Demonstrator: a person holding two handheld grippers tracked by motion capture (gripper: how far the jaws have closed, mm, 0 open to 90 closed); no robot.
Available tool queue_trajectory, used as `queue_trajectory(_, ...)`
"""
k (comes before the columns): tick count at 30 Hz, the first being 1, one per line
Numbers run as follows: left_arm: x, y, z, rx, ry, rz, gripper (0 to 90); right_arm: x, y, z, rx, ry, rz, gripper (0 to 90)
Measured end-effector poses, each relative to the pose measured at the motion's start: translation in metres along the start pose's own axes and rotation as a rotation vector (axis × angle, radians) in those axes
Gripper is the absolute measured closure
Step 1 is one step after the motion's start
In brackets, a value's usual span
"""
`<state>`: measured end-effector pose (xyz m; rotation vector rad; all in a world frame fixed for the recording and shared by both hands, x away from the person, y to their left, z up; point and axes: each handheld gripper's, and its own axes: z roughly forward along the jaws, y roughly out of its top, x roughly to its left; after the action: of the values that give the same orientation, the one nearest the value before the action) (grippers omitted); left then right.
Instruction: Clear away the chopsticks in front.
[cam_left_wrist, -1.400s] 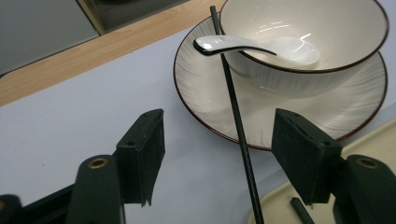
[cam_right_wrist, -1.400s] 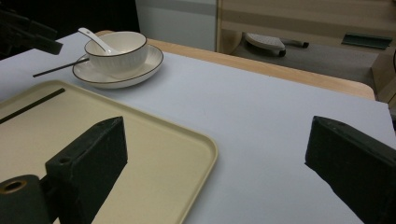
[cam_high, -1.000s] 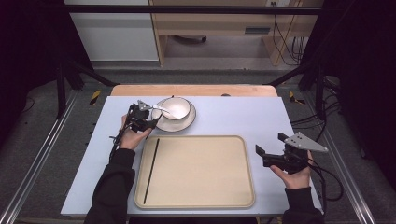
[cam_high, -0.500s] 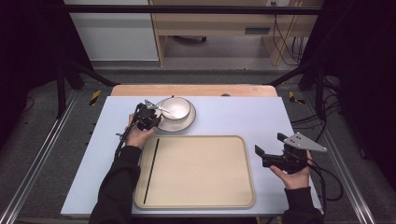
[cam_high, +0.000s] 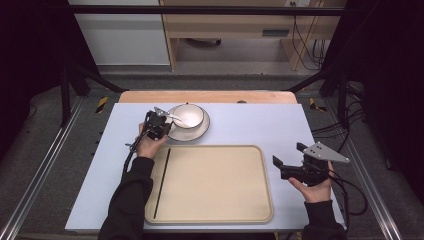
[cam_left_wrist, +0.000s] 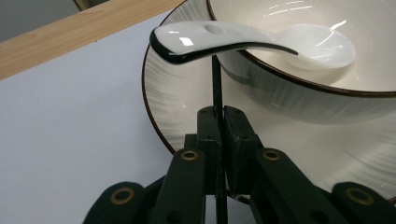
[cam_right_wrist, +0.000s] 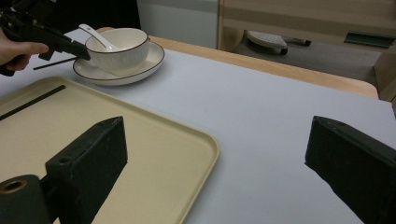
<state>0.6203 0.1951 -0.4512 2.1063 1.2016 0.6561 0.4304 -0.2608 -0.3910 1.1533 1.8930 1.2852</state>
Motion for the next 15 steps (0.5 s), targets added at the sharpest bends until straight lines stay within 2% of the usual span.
queue_trajectory(6, 0.000, -0.001, -0.003, -0.005, -0.004, -0.018, 85.5, 0.001, 0.000, 0.000, 0.003, -0.001, 0.000, 5.6)
queue_trajectory(10, 0.003, -0.002, -0.012, -0.024, 0.004, -0.025, 85.6, 0.001, 0.000, 0.000, 0.003, -0.002, -0.001, 5.6)
queue_trajectory(15, 0.011, -0.009, -0.022, -0.024, 0.035, -0.058, 85.6, 0.000, 0.000, -0.001, -0.004, -0.002, 0.002, 5.6)
